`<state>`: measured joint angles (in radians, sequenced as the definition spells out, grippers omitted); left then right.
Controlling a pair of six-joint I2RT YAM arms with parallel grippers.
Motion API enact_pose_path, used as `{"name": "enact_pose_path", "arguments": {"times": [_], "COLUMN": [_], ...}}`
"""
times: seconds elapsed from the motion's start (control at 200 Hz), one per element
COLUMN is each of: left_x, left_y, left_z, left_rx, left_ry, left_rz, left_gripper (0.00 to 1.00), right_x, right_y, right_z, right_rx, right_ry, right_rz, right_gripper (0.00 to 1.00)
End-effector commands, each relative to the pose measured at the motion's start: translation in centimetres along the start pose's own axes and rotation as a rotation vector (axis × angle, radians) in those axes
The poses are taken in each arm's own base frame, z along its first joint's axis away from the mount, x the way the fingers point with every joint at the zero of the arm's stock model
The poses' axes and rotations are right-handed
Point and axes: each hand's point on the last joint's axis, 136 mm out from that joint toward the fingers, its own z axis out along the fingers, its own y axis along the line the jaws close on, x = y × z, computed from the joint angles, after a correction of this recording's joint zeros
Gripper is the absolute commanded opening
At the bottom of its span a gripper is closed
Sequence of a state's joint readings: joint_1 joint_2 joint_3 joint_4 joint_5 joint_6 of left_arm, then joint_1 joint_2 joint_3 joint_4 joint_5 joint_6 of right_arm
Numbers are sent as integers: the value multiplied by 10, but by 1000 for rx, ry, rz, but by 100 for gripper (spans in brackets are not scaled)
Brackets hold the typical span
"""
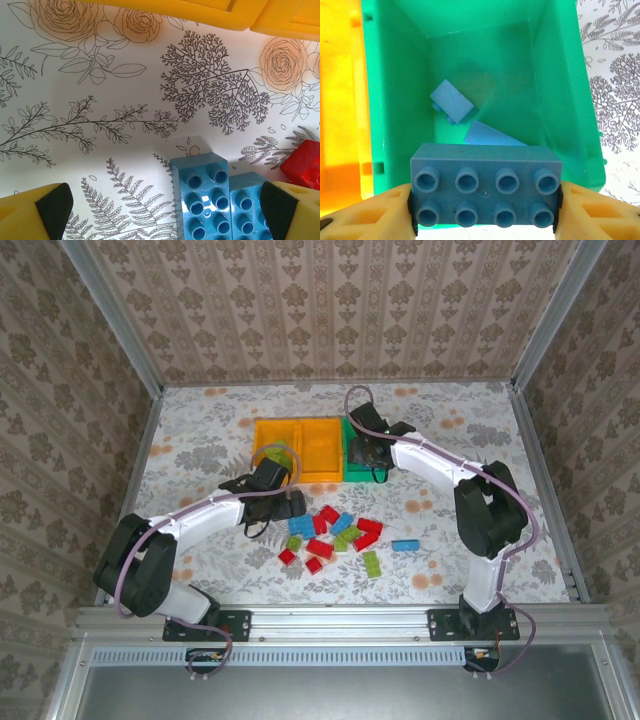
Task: Sort the legos into containers by color
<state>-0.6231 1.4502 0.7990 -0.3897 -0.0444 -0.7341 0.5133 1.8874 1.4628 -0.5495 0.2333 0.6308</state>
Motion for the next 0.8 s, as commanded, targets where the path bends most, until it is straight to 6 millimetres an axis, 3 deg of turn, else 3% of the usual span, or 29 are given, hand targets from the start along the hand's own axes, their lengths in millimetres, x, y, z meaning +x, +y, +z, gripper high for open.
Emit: {"name": "enact_pose_path", "arguments": {"times": [0.0, 0.21, 0.485, 0.66, 0.795], "left_x": [3, 4, 13, 16, 12], "left_y": [-2, -1, -5, -3, -5], "left_z": [-7, -8, -6, -4, -6], "left_rx": [7, 8, 2, -26, -22], "left_ry": [2, 3, 25, 47, 35], "left_rz": [6, 9, 4, -13, -8], "left_gripper": [100, 100, 100, 100, 100], "right_x": [-9, -7, 2, 23, 53], "right_y": [-4, -6, -17, -25, -50], "right_z": [0, -11, -26, -34, -42], "right_rx": [37, 18, 27, 26, 78], "right_ry": [-9, -26, -36, -18, 38], "right_rz": [9, 20, 6, -4, -5], "right_gripper": [64, 76, 80, 80, 80]}}
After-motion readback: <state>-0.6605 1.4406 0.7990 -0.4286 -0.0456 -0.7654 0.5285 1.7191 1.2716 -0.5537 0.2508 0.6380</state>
